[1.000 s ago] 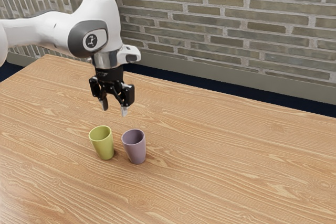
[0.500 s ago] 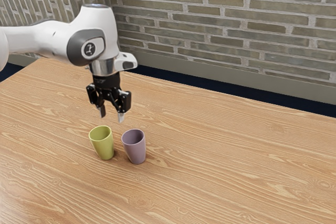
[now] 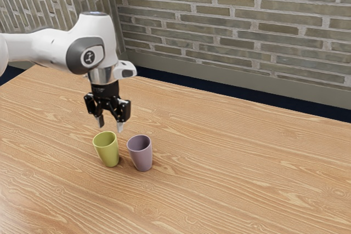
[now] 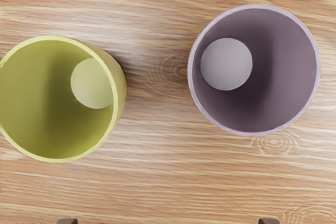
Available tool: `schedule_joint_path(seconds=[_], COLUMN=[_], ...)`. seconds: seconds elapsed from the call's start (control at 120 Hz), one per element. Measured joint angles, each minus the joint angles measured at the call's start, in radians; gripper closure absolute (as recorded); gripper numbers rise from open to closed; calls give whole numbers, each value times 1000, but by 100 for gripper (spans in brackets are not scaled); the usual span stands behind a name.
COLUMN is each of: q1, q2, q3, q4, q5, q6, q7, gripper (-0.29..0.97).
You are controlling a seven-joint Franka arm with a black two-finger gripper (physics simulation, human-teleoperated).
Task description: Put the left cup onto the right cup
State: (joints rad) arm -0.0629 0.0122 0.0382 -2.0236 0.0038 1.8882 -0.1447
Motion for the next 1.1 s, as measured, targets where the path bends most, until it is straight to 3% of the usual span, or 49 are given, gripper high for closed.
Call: schedule_joint_path(seconds=[0.475, 1.1], q1=[52, 42], q2=[46, 85], q3=[19, 34], q4=[-13, -12], q5=[-1, -14], q6=[32, 47], q7=[-1, -2], gripper=[28, 29])
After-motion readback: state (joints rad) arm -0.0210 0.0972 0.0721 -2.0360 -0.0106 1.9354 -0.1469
